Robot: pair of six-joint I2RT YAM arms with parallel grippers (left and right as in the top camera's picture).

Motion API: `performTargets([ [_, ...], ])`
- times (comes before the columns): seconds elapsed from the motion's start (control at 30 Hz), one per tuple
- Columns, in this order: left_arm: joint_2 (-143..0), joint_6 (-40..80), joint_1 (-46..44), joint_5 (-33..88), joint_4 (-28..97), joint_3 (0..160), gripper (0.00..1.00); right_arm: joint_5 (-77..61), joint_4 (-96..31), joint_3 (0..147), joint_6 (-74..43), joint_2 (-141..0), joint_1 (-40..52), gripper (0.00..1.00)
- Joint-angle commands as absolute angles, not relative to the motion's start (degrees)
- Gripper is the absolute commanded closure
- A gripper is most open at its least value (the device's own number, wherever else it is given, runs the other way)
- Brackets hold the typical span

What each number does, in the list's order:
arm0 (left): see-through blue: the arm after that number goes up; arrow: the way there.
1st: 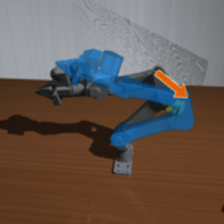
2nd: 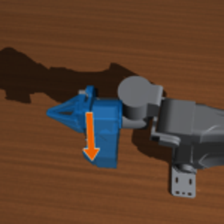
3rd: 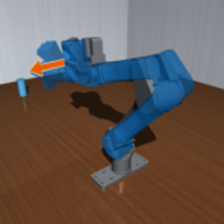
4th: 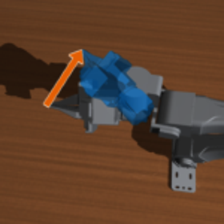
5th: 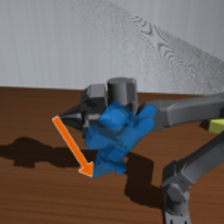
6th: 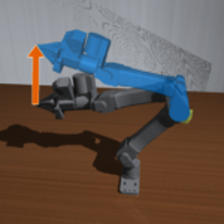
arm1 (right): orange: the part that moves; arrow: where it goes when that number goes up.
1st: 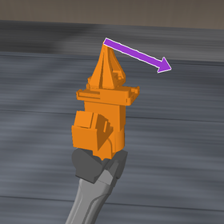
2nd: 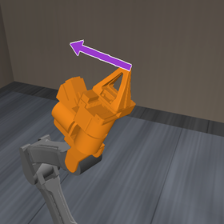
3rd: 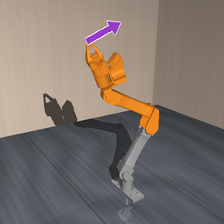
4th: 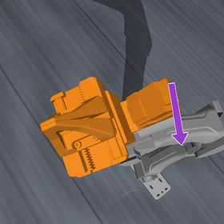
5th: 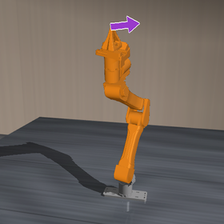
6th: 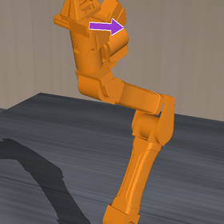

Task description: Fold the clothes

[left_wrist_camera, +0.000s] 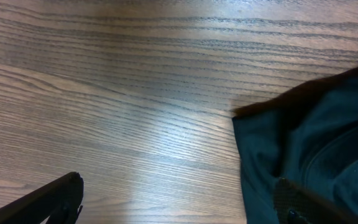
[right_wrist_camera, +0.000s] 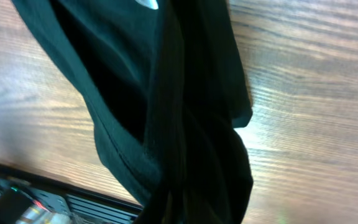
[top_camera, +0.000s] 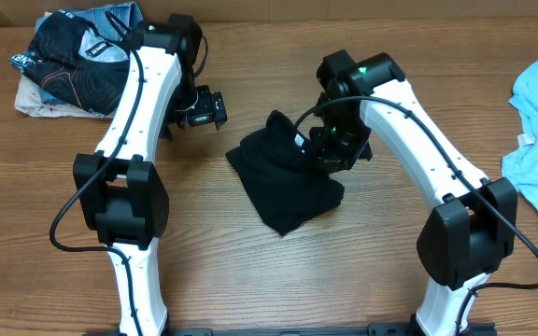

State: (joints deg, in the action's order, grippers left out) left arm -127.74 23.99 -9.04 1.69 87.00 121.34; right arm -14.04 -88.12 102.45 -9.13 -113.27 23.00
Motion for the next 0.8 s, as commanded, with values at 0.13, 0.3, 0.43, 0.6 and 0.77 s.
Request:
performTargets([
  [0.13,-125.89,22.65,-9.41,1.89,87.39,121.23,0.00,-0.56,-93.10,103.46,-9.10,-113.38,21.15,0.90],
  [0.3,-125.89,22.70,-9.41,1.93,87.18,121.23,0.00,1.67,-93.54,103.46,-12.10,-113.38,20.14,0.26],
  [0.43,-125.89,22.70,-9.41,1.93,87.18,121.23,0.00,1.72,-93.58,103.48,-13.13,-113.38,20.12,0.00],
  [0.6,-125.89,22.68,-9.41,1.93,87.26,121.23,0.00,1.37,-96.03,104.53,-19.75,-113.36,20.12,0.06],
  [0.77,-125.89,22.70,-9.41,1.93,87.15,121.23,0.00,-11.94,-97.01,105.41,-17.26,-112.16,20.75,0.24],
])
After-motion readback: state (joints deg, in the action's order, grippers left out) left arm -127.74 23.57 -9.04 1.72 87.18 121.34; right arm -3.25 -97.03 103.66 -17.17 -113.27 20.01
